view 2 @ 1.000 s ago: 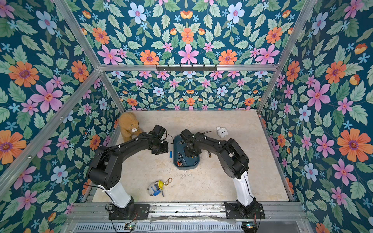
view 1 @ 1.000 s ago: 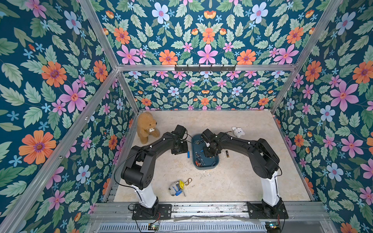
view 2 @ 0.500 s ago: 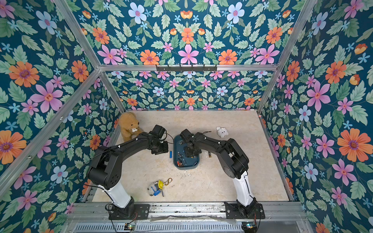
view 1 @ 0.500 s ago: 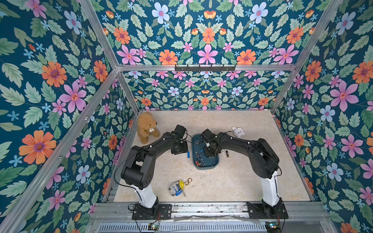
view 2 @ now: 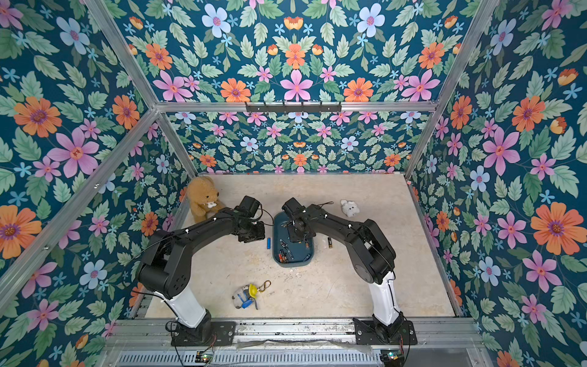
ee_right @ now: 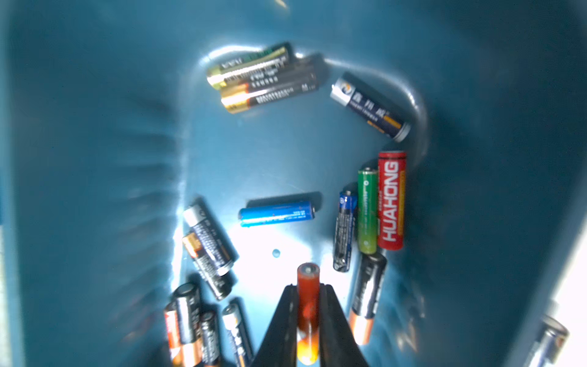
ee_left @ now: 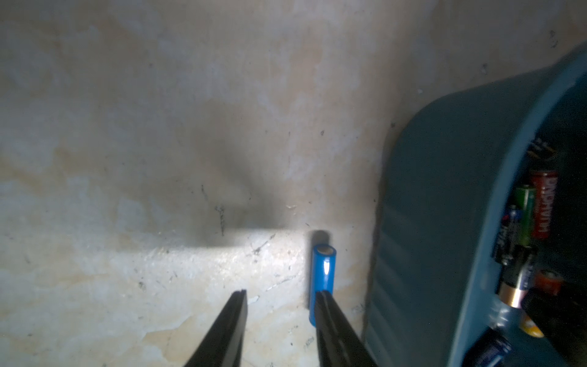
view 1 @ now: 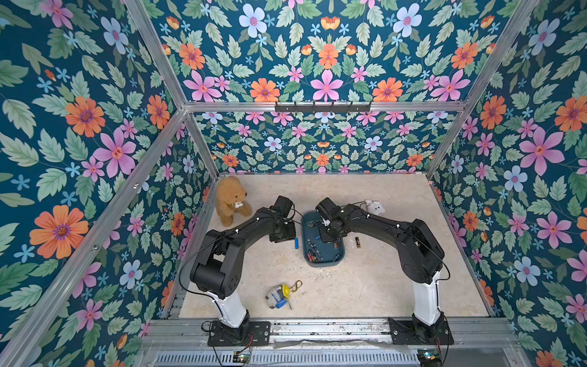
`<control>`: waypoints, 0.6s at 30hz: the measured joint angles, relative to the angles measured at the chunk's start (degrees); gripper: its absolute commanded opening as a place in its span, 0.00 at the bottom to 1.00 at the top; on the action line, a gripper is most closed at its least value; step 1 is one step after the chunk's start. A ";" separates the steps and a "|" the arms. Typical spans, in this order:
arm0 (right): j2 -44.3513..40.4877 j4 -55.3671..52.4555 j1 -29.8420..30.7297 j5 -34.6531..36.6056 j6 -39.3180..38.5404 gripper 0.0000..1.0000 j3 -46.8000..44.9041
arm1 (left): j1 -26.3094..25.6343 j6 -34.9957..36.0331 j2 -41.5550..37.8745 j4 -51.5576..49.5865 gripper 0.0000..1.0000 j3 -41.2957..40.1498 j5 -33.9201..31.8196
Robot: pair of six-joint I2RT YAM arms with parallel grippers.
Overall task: Take the batteries out of the storage box
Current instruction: Pick up the battery from the storage box.
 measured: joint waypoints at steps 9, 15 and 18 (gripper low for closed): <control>-3.06 -0.81 -0.87 0.15 0.20 0.16 0.39 | 0.00 0.00 -0.31 -0.33 0.42 0.24 0.00; -6.32 -0.83 -3.19 0.85 0.22 0.16 -0.61 | 0.00 0.00 -0.33 -0.37 0.42 0.28 0.00; -8.24 -0.83 -4.70 1.20 0.22 0.16 -2.08 | 0.00 0.00 -0.33 -0.37 0.42 0.28 -0.02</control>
